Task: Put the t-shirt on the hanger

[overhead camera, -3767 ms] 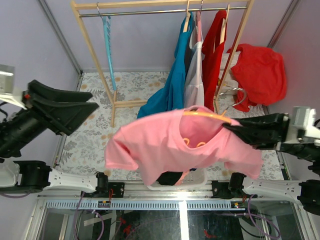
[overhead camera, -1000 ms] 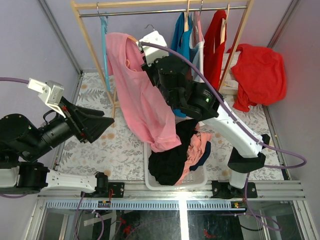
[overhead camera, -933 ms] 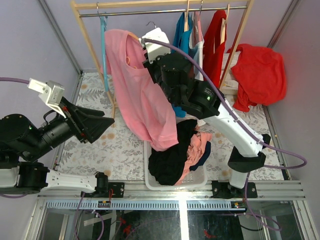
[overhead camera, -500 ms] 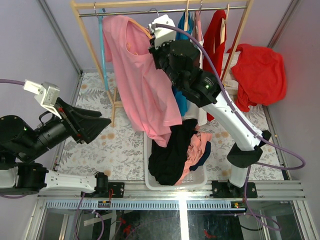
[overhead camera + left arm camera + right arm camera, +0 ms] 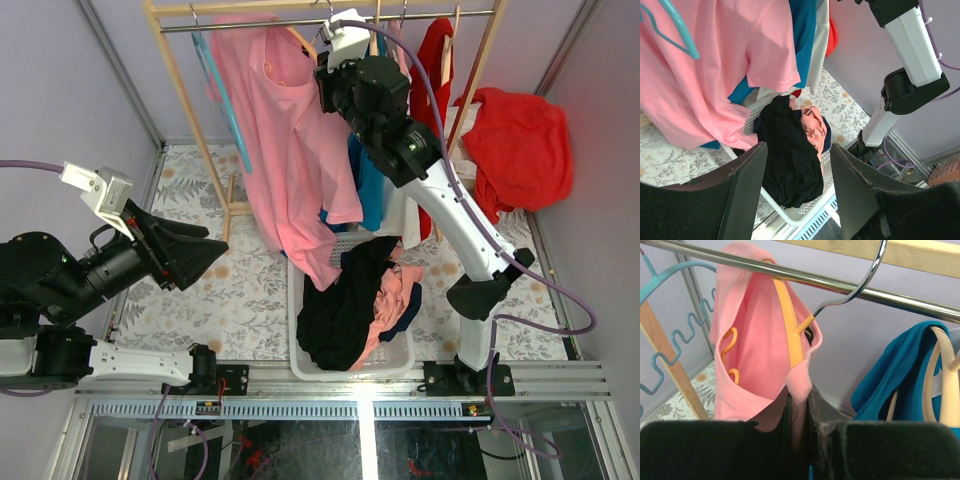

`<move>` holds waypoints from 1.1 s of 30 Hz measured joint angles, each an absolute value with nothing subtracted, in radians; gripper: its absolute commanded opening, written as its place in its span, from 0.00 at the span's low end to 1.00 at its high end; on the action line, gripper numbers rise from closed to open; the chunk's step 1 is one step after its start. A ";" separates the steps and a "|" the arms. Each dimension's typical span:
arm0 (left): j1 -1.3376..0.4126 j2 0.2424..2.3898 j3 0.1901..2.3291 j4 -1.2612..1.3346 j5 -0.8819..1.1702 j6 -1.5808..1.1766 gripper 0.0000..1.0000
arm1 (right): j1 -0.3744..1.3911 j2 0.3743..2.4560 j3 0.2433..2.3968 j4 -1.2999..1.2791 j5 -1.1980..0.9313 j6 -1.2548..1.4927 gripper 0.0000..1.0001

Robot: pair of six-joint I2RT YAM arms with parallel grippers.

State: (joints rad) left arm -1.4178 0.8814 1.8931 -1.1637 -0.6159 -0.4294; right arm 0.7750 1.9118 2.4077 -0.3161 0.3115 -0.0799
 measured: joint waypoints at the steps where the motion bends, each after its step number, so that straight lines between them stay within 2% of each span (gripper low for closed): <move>1: -1.418 0.881 1.893 -1.164 -0.614 -0.429 0.53 | 0.766 1.912 2.408 -0.310 0.300 -0.075 0.00; 24: -1.418 0.924 1.905 -1.164 -0.611 -0.429 0.53 | 0.712 1.946 2.386 -0.213 0.215 -0.039 0.00; 33: -1.418 0.929 1.905 -1.163 -0.611 -0.429 0.53 | 0.710 1.895 2.194 -0.101 0.192 -0.033 0.00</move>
State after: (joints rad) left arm -1.4178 0.9291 1.9049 -1.1633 -0.6109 -0.4294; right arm 0.7105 1.8950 2.1944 -0.1005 0.1917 -0.0334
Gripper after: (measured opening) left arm 0.528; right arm 0.167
